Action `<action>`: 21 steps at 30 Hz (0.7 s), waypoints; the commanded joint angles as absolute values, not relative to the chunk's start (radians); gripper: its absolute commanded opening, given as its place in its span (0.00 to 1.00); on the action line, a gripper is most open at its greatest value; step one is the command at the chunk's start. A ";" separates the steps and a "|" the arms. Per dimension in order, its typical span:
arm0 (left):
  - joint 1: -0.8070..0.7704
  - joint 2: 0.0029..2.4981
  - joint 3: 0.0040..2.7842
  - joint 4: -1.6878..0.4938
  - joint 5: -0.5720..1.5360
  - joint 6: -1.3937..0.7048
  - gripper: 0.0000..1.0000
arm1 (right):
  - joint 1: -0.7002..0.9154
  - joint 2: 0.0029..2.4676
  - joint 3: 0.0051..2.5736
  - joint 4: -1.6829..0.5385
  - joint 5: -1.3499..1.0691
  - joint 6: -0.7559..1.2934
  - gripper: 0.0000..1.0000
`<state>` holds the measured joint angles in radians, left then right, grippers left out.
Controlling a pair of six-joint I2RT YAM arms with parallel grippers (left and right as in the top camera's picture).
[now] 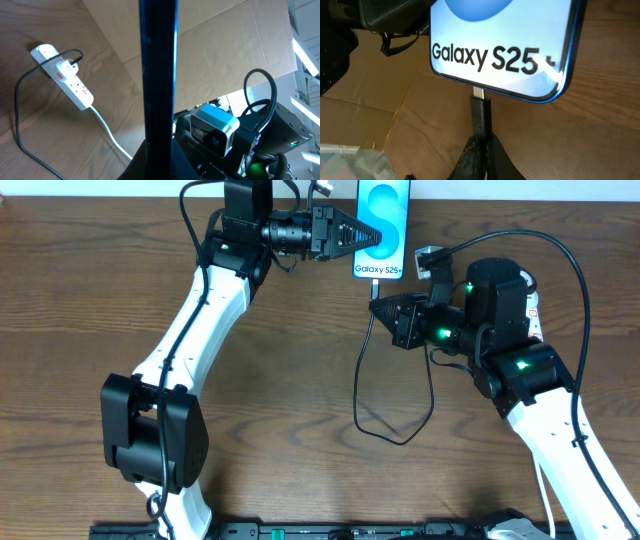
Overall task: Plug charger to phone and switch on socket
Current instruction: 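Push the USB-C plug up into the phone's port with the right gripper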
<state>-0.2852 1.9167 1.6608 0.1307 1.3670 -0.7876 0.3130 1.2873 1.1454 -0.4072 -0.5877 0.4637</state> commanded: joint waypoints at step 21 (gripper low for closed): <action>-0.273 1.881 1.676 0.140 1.394 -0.759 0.07 | 0.319 1.287 1.172 -0.411 -0.582 0.455 0.01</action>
